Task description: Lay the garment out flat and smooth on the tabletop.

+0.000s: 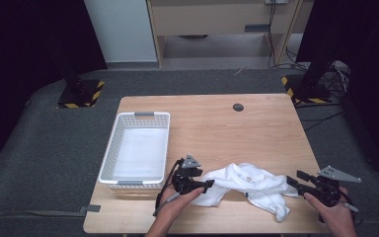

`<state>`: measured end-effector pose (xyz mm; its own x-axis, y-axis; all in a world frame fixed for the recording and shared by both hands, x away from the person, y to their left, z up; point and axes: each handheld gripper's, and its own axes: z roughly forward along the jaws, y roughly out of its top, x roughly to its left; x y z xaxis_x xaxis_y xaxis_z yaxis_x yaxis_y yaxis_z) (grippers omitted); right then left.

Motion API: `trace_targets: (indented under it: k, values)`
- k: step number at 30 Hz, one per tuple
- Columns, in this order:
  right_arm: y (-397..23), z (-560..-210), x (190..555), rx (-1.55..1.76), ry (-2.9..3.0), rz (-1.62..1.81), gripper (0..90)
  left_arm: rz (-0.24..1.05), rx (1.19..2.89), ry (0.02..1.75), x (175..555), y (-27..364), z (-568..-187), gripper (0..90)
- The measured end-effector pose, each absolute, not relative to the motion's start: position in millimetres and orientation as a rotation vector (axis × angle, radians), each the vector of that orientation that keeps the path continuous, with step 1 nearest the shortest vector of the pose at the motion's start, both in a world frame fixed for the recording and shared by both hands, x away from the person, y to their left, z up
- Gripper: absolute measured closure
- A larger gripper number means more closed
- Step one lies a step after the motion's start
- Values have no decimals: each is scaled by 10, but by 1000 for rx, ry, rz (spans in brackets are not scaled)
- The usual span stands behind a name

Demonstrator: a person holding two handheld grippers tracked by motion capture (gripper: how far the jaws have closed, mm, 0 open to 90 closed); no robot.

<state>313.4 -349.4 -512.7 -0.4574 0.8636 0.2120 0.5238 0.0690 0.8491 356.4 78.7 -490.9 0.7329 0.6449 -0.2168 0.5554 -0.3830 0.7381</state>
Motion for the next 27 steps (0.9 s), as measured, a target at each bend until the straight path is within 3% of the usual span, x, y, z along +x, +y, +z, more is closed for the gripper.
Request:
trace_targets:
  k: [7, 12, 16, 21, 22, 27]
  values:
    - [-3400, -5251, 3268, 1397, 2047, 1347, 397, 50, 1998, 933, 3750, 695, -5039, 362]
    - [-3282, -5241, 3227, 1319, 2121, 1306, 415, 38, 2086, 886, 3776, 558, -5184, 348]
    - [-3153, -5292, 3152, 1242, 2268, 1212, 416, 24, 2130, 860, 3752, 510, -5219, 447]
    - [-3103, -5279, 3110, 1181, 2285, 1171, 412, 49, 2169, 838, 3722, 504, -5198, 498]
    - [-3103, -5202, 3097, 1146, 2234, 1225, 417, 52, 2185, 834, 3709, 517, -5202, 578]
    - [-3109, -5170, 3097, 1183, 2234, 1252, 512, 57, 2203, 832, 3687, 527, -5238, 699]
